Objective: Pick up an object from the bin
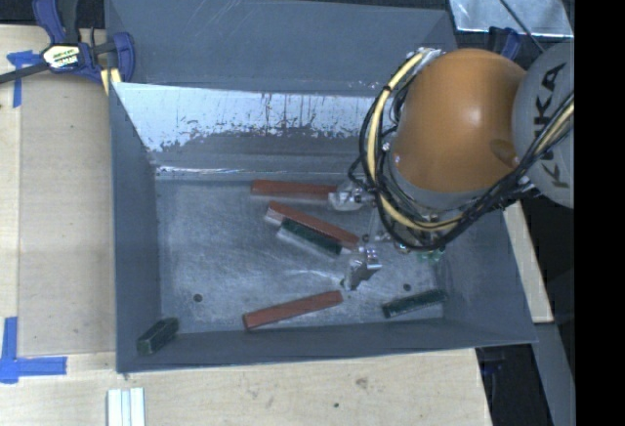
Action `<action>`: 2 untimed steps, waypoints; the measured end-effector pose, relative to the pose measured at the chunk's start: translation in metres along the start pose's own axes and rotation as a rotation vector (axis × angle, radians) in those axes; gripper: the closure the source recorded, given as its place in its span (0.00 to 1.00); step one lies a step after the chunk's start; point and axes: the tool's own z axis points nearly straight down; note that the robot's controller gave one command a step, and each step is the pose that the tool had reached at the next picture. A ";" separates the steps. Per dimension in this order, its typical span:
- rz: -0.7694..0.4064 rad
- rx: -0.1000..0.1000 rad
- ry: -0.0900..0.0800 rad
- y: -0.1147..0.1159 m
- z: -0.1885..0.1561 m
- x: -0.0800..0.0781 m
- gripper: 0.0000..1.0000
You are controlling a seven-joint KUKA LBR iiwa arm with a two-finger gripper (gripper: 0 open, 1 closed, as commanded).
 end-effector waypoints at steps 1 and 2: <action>0.001 -0.001 -0.009 0.000 -0.004 -0.002 0.00; -0.038 0.000 -0.016 0.005 0.043 -0.013 0.00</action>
Offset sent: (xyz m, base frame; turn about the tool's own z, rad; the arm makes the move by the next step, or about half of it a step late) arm 0.0264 0.0153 -0.1296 -0.1094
